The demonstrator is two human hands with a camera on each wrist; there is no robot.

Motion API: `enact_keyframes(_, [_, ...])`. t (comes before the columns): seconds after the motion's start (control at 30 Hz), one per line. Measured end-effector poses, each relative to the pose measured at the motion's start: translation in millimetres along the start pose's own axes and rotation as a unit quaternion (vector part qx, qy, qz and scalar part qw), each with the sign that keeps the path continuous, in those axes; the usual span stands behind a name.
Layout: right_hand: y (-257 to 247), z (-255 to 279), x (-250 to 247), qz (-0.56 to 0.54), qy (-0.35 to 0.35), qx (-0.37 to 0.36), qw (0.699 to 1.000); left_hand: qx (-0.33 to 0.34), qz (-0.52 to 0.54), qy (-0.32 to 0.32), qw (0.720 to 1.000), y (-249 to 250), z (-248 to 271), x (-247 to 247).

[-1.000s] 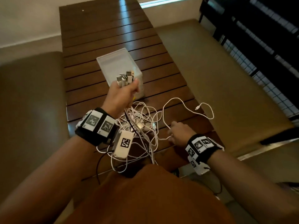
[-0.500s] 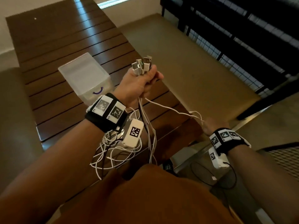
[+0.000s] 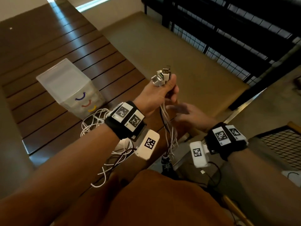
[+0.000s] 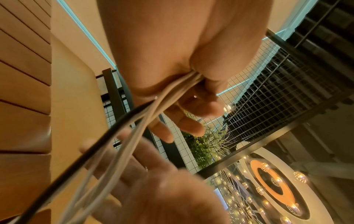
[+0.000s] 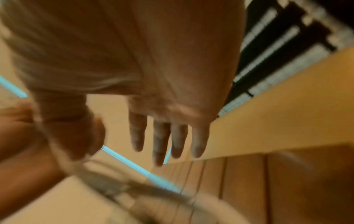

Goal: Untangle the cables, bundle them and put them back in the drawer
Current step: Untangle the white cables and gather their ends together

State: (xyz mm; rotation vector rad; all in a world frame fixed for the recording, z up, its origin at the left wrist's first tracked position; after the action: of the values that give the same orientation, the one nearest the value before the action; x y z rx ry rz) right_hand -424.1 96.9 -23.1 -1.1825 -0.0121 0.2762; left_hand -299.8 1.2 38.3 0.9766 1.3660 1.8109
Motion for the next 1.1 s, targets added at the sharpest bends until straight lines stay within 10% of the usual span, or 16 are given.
enact_keyframes(0.1, [-12.3,-8.3,25.2,-0.016,-0.100,-0.019,0.995,-0.005,0.025,0.019,0.999,3.3,-1.7,2.8])
enact_keyframes(0.43, [71.6,-23.8,42.9,0.037,0.010,0.083,0.996,0.033,-0.050,0.112,0.992,13.0,12.3,-49.8])
enact_keyframes(0.67, [100.0,-23.8,39.3,0.266,-0.126,0.153,0.943,0.013,-0.013,0.128,0.992,30.3,28.8,-68.0])
enact_keyframes(0.8, [54.3,-23.4,26.7,0.165,-0.213,0.139,0.953,-0.012,-0.003,0.121,0.993,29.0,37.1,-80.7])
enact_keyframes(1.0, [-83.9,-58.7,18.9,-0.036,-0.028,-0.097,0.994,-0.077,0.020,0.068,0.995,9.3,52.4,-74.2])
enact_keyframes(1.1, [-144.1,-77.9,34.6,0.026,-0.051,-0.140,0.988,-0.100,0.035,0.067,0.992,6.4,57.7,-70.9])
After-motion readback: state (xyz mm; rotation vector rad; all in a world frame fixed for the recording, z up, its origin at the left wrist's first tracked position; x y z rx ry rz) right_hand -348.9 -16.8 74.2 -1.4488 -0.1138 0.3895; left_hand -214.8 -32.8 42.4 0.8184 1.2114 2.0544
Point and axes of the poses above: each hand's wrist, its own z-axis away from the middle knuckle, its own x-axis out of the palm, y = z × x, the point moved 2 cm from there along -z, towards the middle knuckle, and after that the axes turned 8 degrees about -y, right-handed, at the moved point
